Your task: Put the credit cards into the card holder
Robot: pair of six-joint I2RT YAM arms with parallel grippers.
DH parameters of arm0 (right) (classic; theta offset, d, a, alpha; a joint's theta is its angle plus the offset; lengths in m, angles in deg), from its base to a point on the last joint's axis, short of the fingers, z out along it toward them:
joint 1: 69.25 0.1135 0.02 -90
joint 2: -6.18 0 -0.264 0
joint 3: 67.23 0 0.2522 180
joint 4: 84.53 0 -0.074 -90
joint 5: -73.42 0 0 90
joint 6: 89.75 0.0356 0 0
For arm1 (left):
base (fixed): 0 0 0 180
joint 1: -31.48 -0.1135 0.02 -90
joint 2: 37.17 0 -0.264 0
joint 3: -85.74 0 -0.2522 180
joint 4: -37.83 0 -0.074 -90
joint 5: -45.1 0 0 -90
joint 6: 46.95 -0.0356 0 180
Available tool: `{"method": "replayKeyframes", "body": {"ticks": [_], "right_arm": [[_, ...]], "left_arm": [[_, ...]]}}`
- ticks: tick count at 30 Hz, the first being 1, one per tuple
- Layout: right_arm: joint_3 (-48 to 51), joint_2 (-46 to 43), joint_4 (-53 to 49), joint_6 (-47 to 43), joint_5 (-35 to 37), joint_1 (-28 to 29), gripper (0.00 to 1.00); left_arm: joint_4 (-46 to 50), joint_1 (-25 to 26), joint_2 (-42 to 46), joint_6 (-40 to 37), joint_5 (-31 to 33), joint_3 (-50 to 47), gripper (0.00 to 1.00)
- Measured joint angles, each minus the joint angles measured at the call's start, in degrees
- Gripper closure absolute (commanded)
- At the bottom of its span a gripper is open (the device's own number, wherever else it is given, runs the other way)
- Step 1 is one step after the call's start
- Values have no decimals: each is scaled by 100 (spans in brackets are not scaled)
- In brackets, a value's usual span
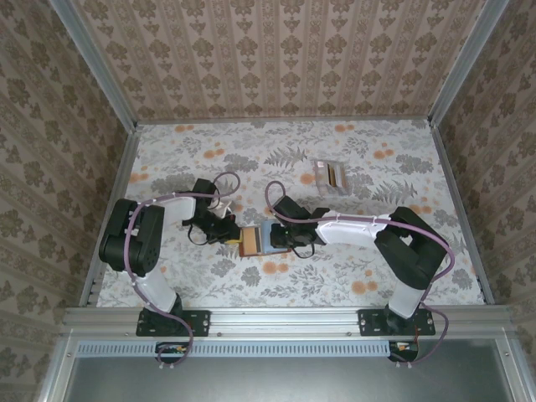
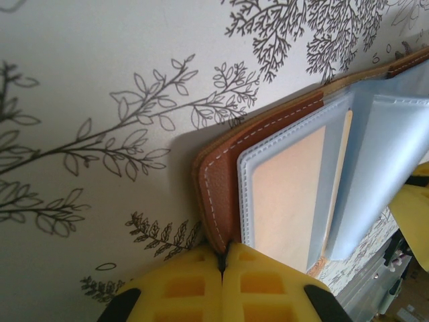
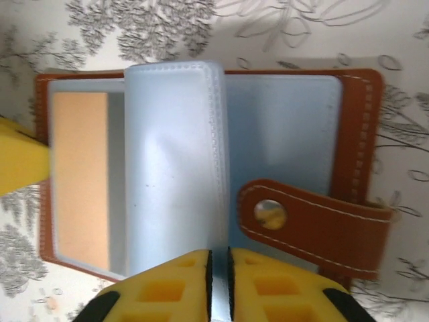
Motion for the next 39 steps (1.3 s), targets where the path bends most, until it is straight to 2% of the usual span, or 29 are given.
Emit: {"method": "replayKeyframes", "body": {"ticks": [1,4,6,11,21,25,30,33,36,39], "right_arm": [[0,0,57,-2,-44,2,84],[42,0,282,39,-214,4,93],[129,-2,527,136,-420,-20,96],[210,-2,968,304,-872,-57,97],[280,0,1598,463,-1565,-149,99],[424,-13,1661,439,-1773,-302,100],[763,-179,1613,238,-2140,-715,100],[866,-234,1561,105,-2406,-914,100],[876,-234,1421,-96,-2590,-1016,100],[1073,-212,1624,-144,-2800,-1130,100]], "left_arm": [[20,-24,2,-9,4,0,83],[70,-219,61,2,-37,-2,69],[103,-396,138,11,-107,9,65],[284,-739,415,44,-321,114,62],[544,-831,1482,225,-417,376,61],[354,-669,1604,525,-417,144,62],[44,44,1556,778,-380,35,62],[-168,190,1388,855,-382,35,62],[-592,203,1108,1051,-365,26,62],[-1261,470,870,1362,-348,-103,59]]}}
